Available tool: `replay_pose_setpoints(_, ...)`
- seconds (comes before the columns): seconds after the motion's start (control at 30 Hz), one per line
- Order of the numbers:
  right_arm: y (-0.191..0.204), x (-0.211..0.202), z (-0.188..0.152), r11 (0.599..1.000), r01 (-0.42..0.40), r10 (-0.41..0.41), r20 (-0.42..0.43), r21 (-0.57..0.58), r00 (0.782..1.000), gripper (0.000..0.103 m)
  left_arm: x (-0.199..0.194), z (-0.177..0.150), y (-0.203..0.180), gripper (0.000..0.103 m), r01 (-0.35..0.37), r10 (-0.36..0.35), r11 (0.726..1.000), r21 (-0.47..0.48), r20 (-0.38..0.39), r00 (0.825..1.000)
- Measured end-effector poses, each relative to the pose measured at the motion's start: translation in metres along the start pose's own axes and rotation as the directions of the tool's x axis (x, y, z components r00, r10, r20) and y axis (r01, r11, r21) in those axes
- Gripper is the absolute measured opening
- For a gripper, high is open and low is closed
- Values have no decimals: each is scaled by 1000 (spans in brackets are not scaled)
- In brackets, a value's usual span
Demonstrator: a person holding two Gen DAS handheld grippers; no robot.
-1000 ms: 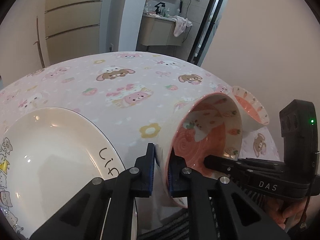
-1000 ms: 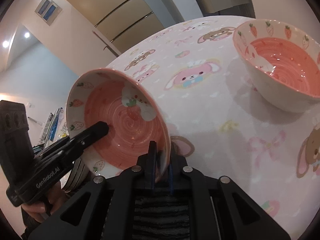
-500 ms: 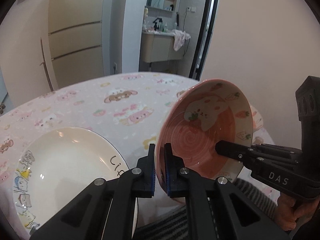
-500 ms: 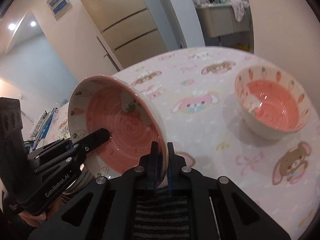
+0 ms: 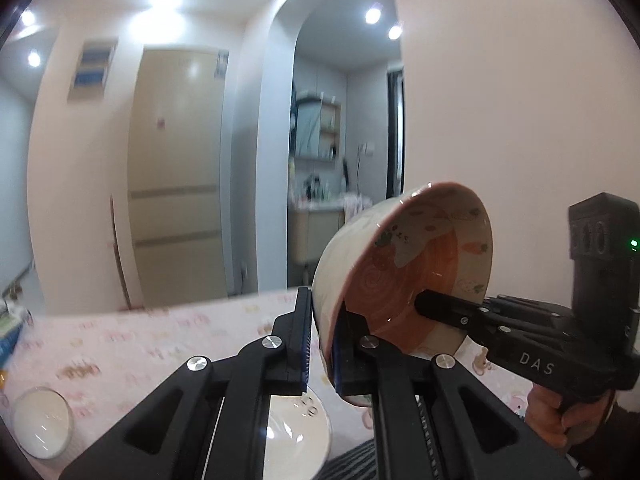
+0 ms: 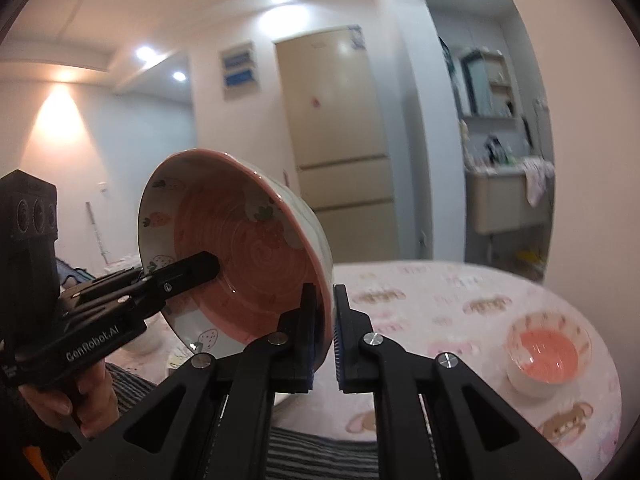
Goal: Organize plates and bowls
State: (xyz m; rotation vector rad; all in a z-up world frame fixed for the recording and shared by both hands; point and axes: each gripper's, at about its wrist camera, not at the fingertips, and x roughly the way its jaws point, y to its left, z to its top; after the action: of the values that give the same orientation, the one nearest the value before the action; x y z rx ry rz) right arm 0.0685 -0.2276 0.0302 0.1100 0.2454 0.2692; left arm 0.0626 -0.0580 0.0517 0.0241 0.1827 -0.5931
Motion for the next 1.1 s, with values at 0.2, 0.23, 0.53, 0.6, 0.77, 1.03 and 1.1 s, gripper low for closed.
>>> replay_pose_setpoints(0.2,24,1,5,997,-70,71,35,-20,997,9,-33,-3,3,9,-55,52,998,40,79,996)
replay_pose_setpoints(0.23,30,3,5,997,-69,71,35,-34,997,9,-34,-3,5,9,-67,64,997,35,80,995)
replay_pose_setpoints(0.53,42,9,-2,996,-84,84,17,-26,996,11,-38,-10,20,9,-82,81,997,5,49,995)
replay_pose_setpoints(0.6,45,8,-2,995,-85,86,16,-43,996,11,-42,-13,23,9,-78,78,997,-7,46,996)
replay_pose_setpoints(0.77,54,10,-1,994,-92,92,2,-61,996,10,-47,-13,28,9,-102,103,995,-15,30,994)
replay_pose_setpoints(1.03,79,14,2,989,-110,110,-12,-95,994,10,-64,-16,42,9,-153,154,988,-35,27,988)
replay_pose_setpoints(1.1,88,17,5,987,-123,122,-21,-106,992,10,-68,-17,48,9,-169,171,985,-44,32,985)
